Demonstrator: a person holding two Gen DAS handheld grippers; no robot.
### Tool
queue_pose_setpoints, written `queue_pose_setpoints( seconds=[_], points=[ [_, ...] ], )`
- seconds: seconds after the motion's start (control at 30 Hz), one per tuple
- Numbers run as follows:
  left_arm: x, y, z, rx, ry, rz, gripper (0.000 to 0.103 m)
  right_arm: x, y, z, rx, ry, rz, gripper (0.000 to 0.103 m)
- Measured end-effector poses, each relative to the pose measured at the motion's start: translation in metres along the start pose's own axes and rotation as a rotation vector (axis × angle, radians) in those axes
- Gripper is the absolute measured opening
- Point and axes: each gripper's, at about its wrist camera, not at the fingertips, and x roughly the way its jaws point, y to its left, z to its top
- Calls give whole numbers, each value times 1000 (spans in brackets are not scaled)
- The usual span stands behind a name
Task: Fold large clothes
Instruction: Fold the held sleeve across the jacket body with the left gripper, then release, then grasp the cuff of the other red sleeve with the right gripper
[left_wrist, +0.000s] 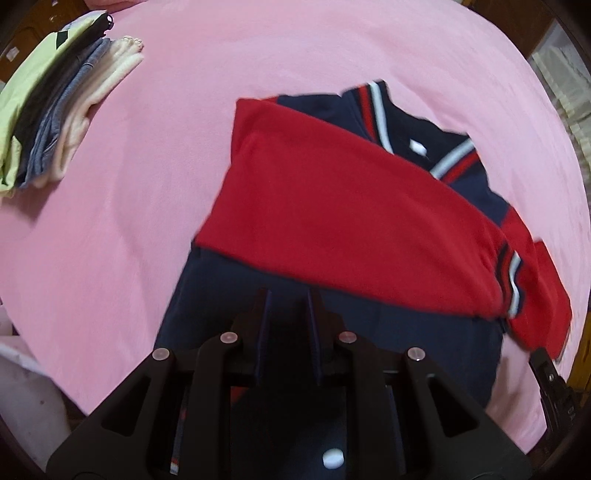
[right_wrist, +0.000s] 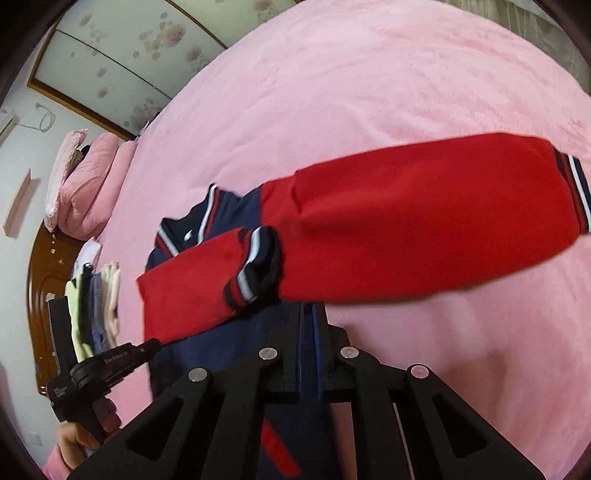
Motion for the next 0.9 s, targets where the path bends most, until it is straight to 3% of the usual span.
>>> queue_pose_setpoints(
  seconds=[0.1, 0.17, 0.23, 0.3, 0.43, 0.6, 0.77, 0.9],
  points=[
    [-21, -9, -17, 40, 29, 9, 24, -11, 9, -9, -4, 34, 28, 9],
    [-31, -15, -32, 56, 49, 0, 53, -17, 14, -13, -5, 51, 36, 20],
    [-47, -25, -45, 72, 59, -3, 75, -20, 19, -17, 0, 59, 26, 68],
    [-52, -28, -43, 92, 59, 8, 79, -29, 15, -20, 17, 51, 13, 93],
    [-63, -40, -57, 120, 94, 5, 79, -40, 2, -22, 73, 25, 16, 93],
    [-48, -64, -50, 187, 100, -7, 79, -51, -27, -20, 132, -21, -26, 93],
    [-37, -97, -56, 293, 107, -18, 79, -63, -81, -13, 258, -103, -82, 93],
    [-26, -122, -58, 310, 105, -12, 79, -68, -132, -5, 386, -153, -90, 92]
  ],
)
